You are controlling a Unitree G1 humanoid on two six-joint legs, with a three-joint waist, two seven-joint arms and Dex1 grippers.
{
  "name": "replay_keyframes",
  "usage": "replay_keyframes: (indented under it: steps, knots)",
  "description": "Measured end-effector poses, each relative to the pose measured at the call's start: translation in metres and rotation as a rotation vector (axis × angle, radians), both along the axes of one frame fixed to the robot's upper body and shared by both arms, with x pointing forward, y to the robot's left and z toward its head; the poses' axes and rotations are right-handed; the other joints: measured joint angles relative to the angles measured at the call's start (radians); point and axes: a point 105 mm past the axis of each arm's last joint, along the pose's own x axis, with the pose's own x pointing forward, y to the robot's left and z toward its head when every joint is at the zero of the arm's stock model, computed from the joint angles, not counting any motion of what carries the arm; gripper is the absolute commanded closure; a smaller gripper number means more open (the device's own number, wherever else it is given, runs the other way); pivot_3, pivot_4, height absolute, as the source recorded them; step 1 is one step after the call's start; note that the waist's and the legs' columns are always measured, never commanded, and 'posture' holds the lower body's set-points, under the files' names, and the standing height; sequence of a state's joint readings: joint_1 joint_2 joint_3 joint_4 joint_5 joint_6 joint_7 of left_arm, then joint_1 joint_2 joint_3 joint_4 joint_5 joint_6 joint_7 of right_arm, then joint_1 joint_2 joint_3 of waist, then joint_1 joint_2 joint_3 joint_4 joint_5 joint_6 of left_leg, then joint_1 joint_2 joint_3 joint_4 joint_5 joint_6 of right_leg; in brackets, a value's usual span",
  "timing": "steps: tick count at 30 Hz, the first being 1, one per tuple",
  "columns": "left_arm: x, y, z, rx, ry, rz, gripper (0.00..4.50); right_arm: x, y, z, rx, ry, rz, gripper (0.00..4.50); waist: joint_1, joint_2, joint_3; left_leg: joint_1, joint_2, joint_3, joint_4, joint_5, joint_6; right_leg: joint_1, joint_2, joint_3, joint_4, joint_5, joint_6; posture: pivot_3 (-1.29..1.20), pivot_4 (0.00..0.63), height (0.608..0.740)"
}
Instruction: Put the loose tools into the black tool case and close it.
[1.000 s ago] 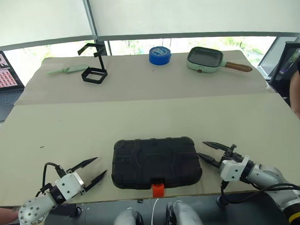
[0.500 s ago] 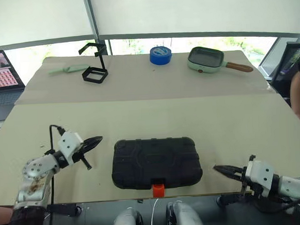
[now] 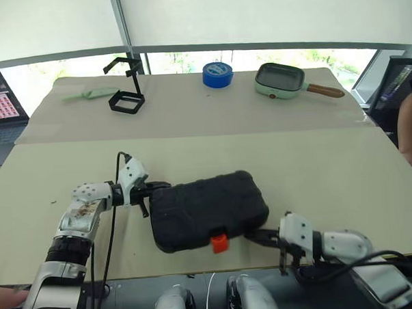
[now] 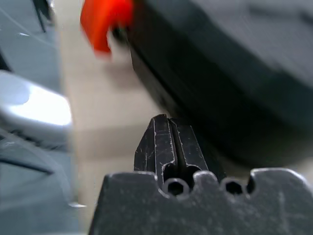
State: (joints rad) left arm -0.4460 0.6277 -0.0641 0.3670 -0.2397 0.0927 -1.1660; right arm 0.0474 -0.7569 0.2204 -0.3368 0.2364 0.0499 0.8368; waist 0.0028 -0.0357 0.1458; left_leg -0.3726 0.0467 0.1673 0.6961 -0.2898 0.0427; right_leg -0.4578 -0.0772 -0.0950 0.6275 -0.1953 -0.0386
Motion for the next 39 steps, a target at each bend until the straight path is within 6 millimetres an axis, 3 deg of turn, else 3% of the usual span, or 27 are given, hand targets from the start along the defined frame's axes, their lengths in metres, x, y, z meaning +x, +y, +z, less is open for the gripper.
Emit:
replay_keyframes:
  steps: [3, 7, 13, 15, 17, 20, 22, 25, 27, 29, 34, 39]
  knots:
    - [-0.010, 0.017, -0.012, 0.032, 0.038, 0.034, 4.44, 0.026, 0.002, 0.003, -0.016, -0.061, -0.042, 4.50, -0.010, 0.000, 0.000, 0.001, 0.000, 0.001, 0.000, 0.000, 0.000, 0.000, 0.000, 0.001, 0.000, 0.000, 0.000, 0.00, 0.150, 0.740]
    - [-0.019, 0.028, -0.015, 0.000, 0.035, 0.090, 4.44, 0.057, 0.001, 0.009, -0.024, -0.117, -0.100, 4.50, -0.014, 0.000, 0.000, 0.001, 0.000, 0.001, 0.000, 0.000, 0.000, 0.000, -0.002, 0.000, 0.001, 0.000, 0.000, 0.00, 0.150, 0.740]
    - [-0.031, 0.036, -0.016, -0.053, 0.027, 0.196, 4.44, 0.081, -0.001, 0.010, -0.023, -0.141, -0.139, 4.50, -0.015, 0.000, 0.000, 0.001, 0.001, 0.000, 0.000, 0.001, -0.003, 0.000, -0.004, 0.000, 0.002, 0.000, -0.001, 0.00, 0.150, 0.740]
    - [-0.028, 0.037, -0.009, -0.114, 0.007, 0.242, 4.44, 0.083, -0.006, 0.009, -0.027, -0.138, -0.144, 4.50, -0.011, 0.000, 0.001, 0.001, 0.001, 0.000, 0.000, 0.001, -0.003, 0.000, -0.005, -0.001, 0.002, 0.000, -0.002, 0.00, 0.150, 0.740]
    - [-0.023, 0.035, 0.012, -0.175, -0.043, 0.246, 4.44, 0.082, -0.011, 0.010, -0.030, -0.135, -0.146, 4.50, -0.006, 0.000, 0.001, 0.001, 0.001, 0.000, 0.000, 0.002, -0.003, 0.000, -0.006, -0.001, 0.002, 0.001, -0.002, 0.00, 0.150, 0.740]
    - [-0.019, 0.018, 0.061, -0.240, -0.143, 0.151, 4.44, 0.076, -0.028, 0.010, -0.025, -0.112, -0.170, 4.50, 0.008, 0.000, 0.001, 0.000, -0.001, 0.000, 0.000, 0.001, -0.002, 0.001, -0.006, -0.002, 0.002, 0.001, -0.002, 0.00, 0.150, 0.740]
    - [-0.024, 0.002, 0.078, -0.207, -0.161, 0.046, 4.44, 0.066, -0.035, 0.008, -0.015, -0.085, -0.168, 4.50, 0.008, 0.000, 0.001, 0.001, -0.001, 0.000, 0.000, 0.001, -0.001, 0.002, -0.004, -0.001, 0.002, 0.001, -0.002, 0.00, 0.150, 0.740]
    - [-0.031, -0.036, 0.066, -0.128, -0.090, -0.135, 4.44, 0.044, -0.043, -0.005, 0.011, 0.021, -0.176, 4.50, 0.013, 0.002, 0.000, 0.001, -0.003, 0.000, 0.000, 0.000, -0.001, 0.003, -0.004, -0.001, 0.001, 0.000, 0.000, 0.00, 0.150, 0.740]
    - [-0.035, -0.059, 0.047, -0.095, -0.029, -0.213, 4.44, 0.034, -0.040, -0.008, 0.033, 0.069, -0.167, 4.50, 0.007, 0.001, 0.000, 0.001, -0.003, 0.001, 0.000, 0.000, 0.000, 0.002, -0.002, 0.001, 0.001, 0.000, 0.000, 0.00, 0.150, 0.740]
    - [-0.030, -0.076, 0.040, -0.057, -0.042, -0.250, 4.44, 0.029, -0.035, -0.006, 0.048, 0.083, -0.160, 4.50, 0.001, 0.001, 0.000, 0.002, -0.003, 0.001, 0.000, 0.000, -0.001, 0.002, 0.000, 0.002, 0.001, 0.000, 0.001, 0.00, 0.150, 0.740]
    - [-0.017, -0.093, 0.030, 0.027, -0.060, -0.258, 4.44, 0.018, -0.009, -0.001, 0.114, 0.097, -0.110, 4.50, 0.007, 0.005, -0.005, 0.005, -0.001, -0.002, -0.001, -0.001, 0.002, 0.005, 0.001, 0.001, 0.002, 0.000, 0.001, 0.00, 0.150, 0.740]
    - [-0.013, -0.100, 0.024, 0.003, -0.053, -0.232, 4.44, 0.021, 0.009, -0.001, 0.134, 0.094, -0.090, 4.50, 0.016, 0.013, -0.012, 0.015, -0.001, -0.004, -0.001, -0.004, 0.008, 0.017, -0.001, 0.002, 0.000, 0.000, 0.000, 0.00, 0.150, 0.740]
